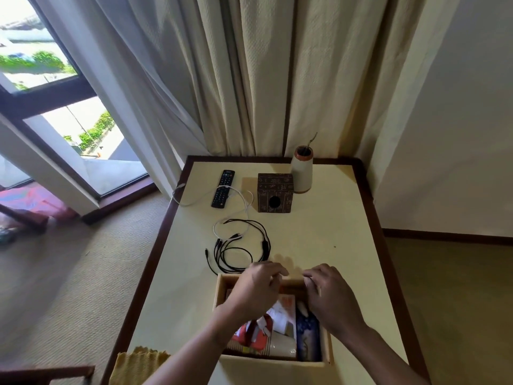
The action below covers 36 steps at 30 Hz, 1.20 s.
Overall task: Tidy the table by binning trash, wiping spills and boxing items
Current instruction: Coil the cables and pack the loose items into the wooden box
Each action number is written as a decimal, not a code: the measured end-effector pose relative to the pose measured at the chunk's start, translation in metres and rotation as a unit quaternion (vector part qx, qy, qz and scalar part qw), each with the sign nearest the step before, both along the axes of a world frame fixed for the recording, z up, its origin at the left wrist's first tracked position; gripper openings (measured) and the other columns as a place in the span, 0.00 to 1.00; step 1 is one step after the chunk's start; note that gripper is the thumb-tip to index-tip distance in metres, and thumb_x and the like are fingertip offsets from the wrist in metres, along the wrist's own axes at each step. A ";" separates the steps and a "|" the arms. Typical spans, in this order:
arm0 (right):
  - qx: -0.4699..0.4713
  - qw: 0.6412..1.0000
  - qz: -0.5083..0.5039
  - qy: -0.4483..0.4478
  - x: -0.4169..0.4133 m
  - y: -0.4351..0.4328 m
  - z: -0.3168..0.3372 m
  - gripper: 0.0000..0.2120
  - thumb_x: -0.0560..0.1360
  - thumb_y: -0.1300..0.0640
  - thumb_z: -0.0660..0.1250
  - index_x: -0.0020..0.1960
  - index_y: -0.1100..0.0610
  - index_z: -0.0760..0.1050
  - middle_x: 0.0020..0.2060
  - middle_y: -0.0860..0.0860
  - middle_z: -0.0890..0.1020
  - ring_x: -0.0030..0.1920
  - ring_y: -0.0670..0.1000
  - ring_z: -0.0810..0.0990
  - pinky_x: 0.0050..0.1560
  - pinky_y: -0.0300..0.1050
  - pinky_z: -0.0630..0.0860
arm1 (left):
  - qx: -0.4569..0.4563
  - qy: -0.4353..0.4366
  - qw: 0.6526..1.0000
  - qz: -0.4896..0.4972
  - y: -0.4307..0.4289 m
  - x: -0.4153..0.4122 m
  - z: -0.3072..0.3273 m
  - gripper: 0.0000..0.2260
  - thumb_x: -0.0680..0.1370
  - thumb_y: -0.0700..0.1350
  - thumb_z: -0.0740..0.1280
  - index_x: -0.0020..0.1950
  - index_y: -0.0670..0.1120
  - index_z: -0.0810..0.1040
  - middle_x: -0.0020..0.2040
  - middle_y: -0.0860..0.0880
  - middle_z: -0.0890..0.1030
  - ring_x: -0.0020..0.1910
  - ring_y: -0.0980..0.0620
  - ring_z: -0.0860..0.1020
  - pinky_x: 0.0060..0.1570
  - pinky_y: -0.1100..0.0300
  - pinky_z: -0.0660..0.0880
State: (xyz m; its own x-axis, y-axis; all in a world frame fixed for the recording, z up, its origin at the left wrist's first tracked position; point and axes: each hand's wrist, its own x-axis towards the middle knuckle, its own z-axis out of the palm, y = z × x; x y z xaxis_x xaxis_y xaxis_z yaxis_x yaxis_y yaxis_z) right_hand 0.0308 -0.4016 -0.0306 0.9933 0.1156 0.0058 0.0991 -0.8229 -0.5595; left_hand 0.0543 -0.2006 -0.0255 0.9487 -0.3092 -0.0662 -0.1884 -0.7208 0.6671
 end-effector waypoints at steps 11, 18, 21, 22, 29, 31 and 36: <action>0.037 0.999 0.010 0.006 0.154 0.125 -0.011 0.10 0.82 0.54 0.62 0.55 0.56 0.81 0.49 0.52 0.80 0.51 0.52 0.79 0.49 0.48 0.77 | 0.035 -0.016 0.970 0.240 0.125 0.129 -0.026 0.09 0.80 0.43 0.65 0.54 0.51 0.84 0.52 0.49 0.85 0.46 0.51 0.80 0.44 0.56 0.78; -0.112 0.991 0.019 0.073 0.258 0.201 -0.045 0.15 0.79 0.58 0.61 0.65 0.59 0.73 0.65 0.59 0.74 0.66 0.60 0.73 0.59 0.52 0.74 | 0.069 0.074 0.970 0.221 0.152 0.231 -0.051 0.12 0.83 0.48 0.61 0.64 0.47 0.75 0.61 0.44 0.76 0.55 0.46 0.77 0.53 0.49 0.80; -0.178 0.972 0.026 0.150 0.288 0.214 -0.055 0.32 0.78 0.58 0.65 0.78 0.62 0.58 0.79 0.63 0.55 0.79 0.63 0.56 0.74 0.57 0.64 | 0.079 0.111 0.967 0.216 0.155 0.255 -0.067 0.19 0.82 0.51 0.65 0.70 0.46 0.69 0.65 0.43 0.73 0.59 0.43 0.75 0.56 0.45 0.80; -0.195 0.966 0.027 0.170 0.296 0.217 -0.059 0.36 0.78 0.58 0.66 0.80 0.63 0.52 0.80 0.64 0.51 0.80 0.63 0.53 0.76 0.57 0.60 | 0.087 0.117 0.967 0.211 0.156 0.261 -0.074 0.21 0.81 0.52 0.66 0.71 0.46 0.68 0.65 0.43 0.73 0.60 0.43 0.75 0.57 0.45 0.79; -0.289 0.950 0.030 0.112 0.314 0.224 -0.078 0.18 0.78 0.61 0.66 0.67 0.59 0.68 0.65 0.59 0.71 0.63 0.59 0.74 0.59 0.50 0.73 | 0.099 0.078 0.977 0.173 0.159 0.277 -0.095 0.31 0.77 0.47 0.72 0.75 0.45 0.61 0.64 0.42 0.73 0.62 0.40 0.75 0.58 0.46 0.79; -0.263 0.956 0.013 0.129 0.315 0.225 -0.076 0.15 0.78 0.61 0.67 0.64 0.58 0.70 0.64 0.59 0.71 0.61 0.58 0.76 0.57 0.50 0.75 | 0.075 0.086 0.978 0.177 0.159 0.279 -0.095 0.31 0.75 0.48 0.71 0.73 0.46 0.59 0.61 0.41 0.73 0.58 0.39 0.76 0.54 0.44 0.80; -0.095 0.984 -0.072 0.135 0.315 0.230 -0.038 0.16 0.78 0.65 0.65 0.65 0.62 0.69 0.63 0.60 0.76 0.61 0.60 0.79 0.56 0.50 0.77 | -0.009 0.080 0.980 0.182 0.165 0.268 -0.078 0.20 0.79 0.48 0.60 0.68 0.50 0.57 0.57 0.42 0.73 0.48 0.42 0.79 0.46 0.40 0.82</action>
